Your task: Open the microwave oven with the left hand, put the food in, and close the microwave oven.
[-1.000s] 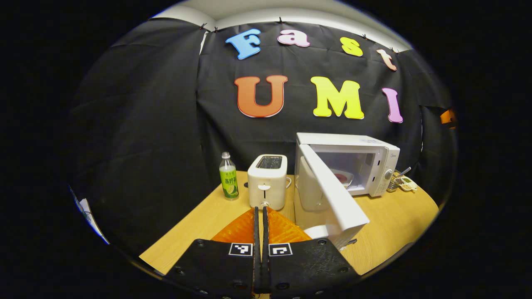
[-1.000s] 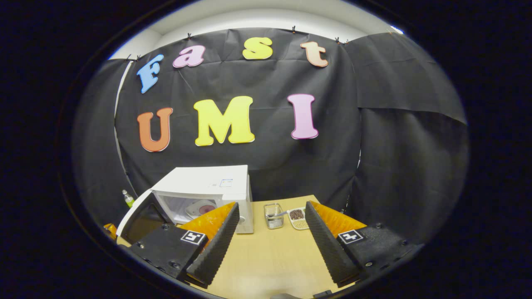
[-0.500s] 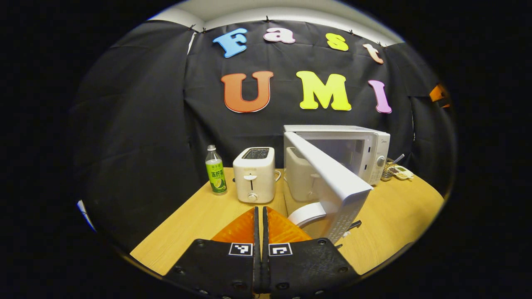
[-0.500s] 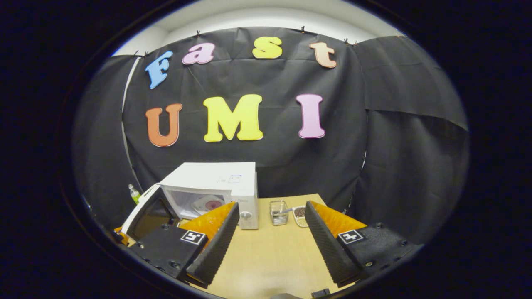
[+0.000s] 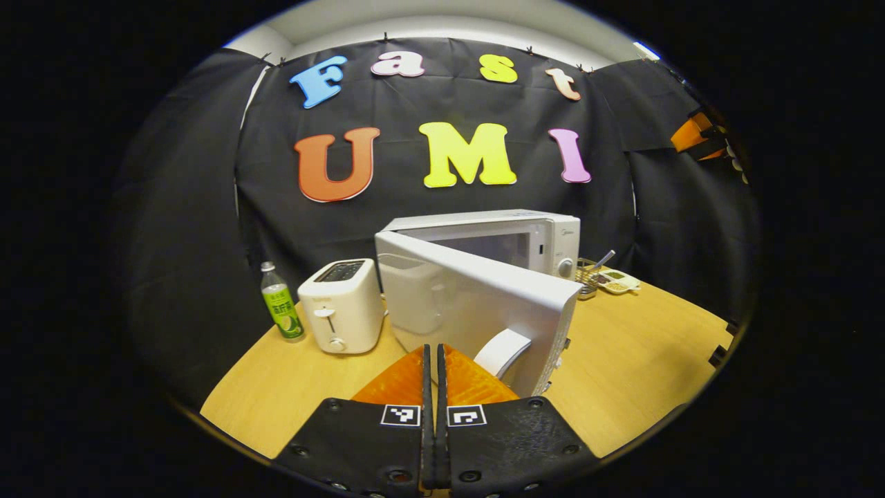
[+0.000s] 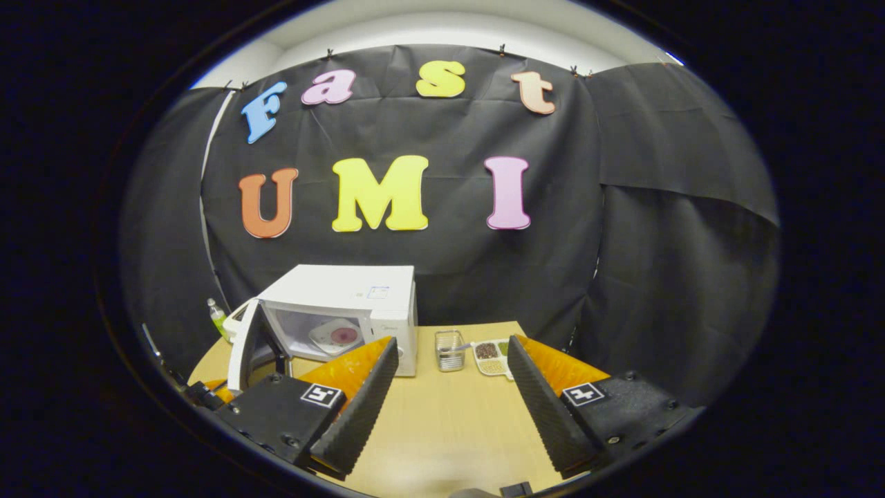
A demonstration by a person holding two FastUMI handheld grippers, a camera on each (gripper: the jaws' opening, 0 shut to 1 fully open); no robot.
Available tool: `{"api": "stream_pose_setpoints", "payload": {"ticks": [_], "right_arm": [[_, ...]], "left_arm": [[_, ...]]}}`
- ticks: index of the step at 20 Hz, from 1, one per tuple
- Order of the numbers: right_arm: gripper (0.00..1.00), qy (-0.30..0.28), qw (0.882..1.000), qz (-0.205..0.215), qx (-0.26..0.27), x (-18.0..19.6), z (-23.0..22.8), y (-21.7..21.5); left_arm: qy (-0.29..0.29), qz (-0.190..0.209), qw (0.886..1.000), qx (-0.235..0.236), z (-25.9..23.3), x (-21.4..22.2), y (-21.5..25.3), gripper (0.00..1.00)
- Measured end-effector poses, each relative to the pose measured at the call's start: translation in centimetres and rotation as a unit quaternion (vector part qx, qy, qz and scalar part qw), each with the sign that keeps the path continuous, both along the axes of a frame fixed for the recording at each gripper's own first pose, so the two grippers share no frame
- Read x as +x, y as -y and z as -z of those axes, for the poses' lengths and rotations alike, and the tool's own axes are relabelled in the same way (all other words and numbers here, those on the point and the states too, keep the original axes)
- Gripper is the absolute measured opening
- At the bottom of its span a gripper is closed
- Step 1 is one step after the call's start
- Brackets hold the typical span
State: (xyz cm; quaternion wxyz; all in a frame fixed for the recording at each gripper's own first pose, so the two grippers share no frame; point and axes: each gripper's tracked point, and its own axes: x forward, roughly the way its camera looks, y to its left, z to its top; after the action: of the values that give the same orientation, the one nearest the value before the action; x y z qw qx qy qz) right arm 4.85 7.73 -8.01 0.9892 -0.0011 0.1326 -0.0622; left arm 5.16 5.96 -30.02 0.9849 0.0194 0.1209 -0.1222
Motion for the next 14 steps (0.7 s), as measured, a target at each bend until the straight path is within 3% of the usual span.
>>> {"api": "stream_pose_setpoints", "payload": {"ticks": [1,2,5,6,14], "right_arm": [[1.00,-0.001,1.000,0.001,-0.001,0.0,-0.1,0.4],[0.92,-0.002,1.000,0.005,-0.004,0.0,-0.3,1.0],[0.92,0.001,1.000,0.017,-0.009,-0.2,-0.8,2.3],[1.00,0.000,1.000,0.020,-0.010,-0.3,-0.9,2.7],[1.00,-0.015,0.999,0.042,-0.009,-0.7,-0.9,5.9]], "left_arm": [[0.001,0.010,1.000,0.000,0.0,0.4,1.2,0.00],[0.003,0.021,1.000,-0.004,-0.2,0.7,2.5,0.00],[0.009,0.051,0.999,-0.007,-0.5,2.0,5.9,0.00],[0.011,0.059,0.998,-0.007,-0.6,2.6,7.0,0.00],[0.033,0.097,0.995,-0.013,-1.5,8.6,14.3,0.00]]}}
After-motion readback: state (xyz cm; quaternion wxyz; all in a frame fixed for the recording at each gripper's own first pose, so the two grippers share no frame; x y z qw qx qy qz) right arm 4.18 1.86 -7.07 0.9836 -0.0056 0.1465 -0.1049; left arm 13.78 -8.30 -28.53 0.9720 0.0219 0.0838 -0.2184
